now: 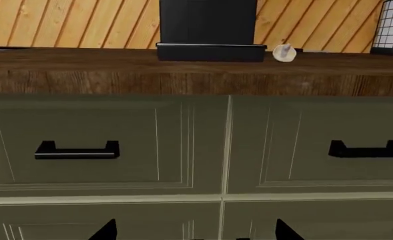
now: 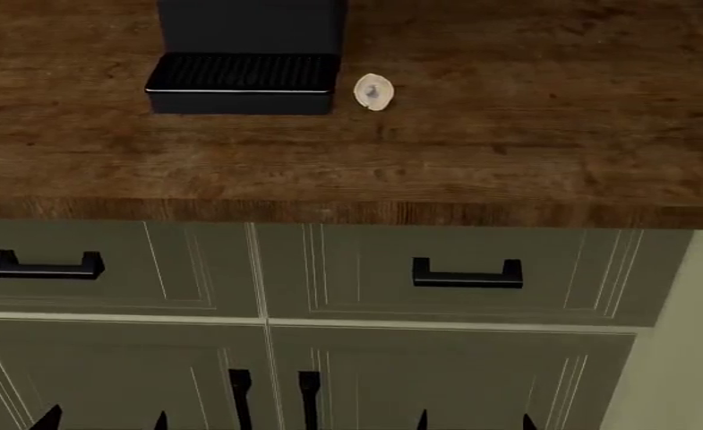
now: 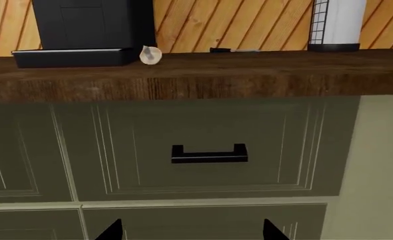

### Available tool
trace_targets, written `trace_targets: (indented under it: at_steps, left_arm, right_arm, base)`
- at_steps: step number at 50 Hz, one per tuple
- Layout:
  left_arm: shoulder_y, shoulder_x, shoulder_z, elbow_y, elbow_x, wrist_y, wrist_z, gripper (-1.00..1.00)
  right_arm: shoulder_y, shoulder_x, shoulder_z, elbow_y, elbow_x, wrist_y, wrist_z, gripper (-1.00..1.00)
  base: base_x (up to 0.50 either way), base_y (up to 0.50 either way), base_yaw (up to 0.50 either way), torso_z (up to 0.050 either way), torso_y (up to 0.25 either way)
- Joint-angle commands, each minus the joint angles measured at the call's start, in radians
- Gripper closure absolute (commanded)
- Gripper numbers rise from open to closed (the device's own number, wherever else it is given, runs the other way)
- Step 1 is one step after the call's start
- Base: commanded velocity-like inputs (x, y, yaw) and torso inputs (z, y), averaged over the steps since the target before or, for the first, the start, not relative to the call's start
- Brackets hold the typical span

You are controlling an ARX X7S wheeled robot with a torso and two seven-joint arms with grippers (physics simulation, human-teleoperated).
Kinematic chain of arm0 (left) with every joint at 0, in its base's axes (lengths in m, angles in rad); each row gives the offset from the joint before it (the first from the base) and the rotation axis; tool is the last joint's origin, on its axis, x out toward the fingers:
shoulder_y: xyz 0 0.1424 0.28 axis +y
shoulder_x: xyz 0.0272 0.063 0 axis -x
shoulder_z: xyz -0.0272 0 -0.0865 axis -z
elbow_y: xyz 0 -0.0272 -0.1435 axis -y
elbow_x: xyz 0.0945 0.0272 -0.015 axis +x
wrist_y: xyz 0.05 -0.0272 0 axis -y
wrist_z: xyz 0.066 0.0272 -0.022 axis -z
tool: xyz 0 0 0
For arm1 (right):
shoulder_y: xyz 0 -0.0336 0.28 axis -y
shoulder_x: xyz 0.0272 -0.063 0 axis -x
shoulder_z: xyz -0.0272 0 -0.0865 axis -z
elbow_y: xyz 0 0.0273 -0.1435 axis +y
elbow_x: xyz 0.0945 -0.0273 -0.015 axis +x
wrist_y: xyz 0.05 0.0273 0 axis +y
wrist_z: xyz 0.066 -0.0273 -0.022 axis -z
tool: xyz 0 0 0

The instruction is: Open the right drawer.

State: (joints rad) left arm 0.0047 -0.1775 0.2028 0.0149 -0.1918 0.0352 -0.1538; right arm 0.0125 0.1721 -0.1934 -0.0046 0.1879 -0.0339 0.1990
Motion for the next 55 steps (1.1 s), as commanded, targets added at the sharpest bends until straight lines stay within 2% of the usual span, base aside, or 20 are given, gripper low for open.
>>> trace_targets:
  at_steps: [1,8,50,55]
  left_arm:
    - [0.001,-0.005,0.003,0.005,-0.011,0.001,-0.006,-1.00]
    - [0.003,-0.013,0.018,0.008,0.014,0.008,-0.015,-1.00]
    - [-0.001,-0.029,0.039,0.006,-0.012,0.015,-0.024,-1.00]
    - [-0.002,-0.030,0.043,0.000,-0.010,0.018,-0.027,-1.00]
  right_arm:
    - [0.000,0.005,-0.007,0.000,0.001,-0.004,0.009,-1.00]
    - [0.004,0.007,-0.011,0.014,0.003,-0.015,0.010,-1.00]
    - [0.005,0.025,-0.032,0.000,0.016,-0.009,0.036,-1.00]
    - [0.007,0.025,-0.032,0.009,0.020,-0.020,0.036,-1.00]
  base:
    - [0.00,0.00,0.00,0.000,0.000]
    - [0.00,0.00,0.00,0.000,-0.013]
    - [0.00,0.00,0.00,0.000,-0.250]
    - [0.00,0.00,0.00,0.000,0.000]
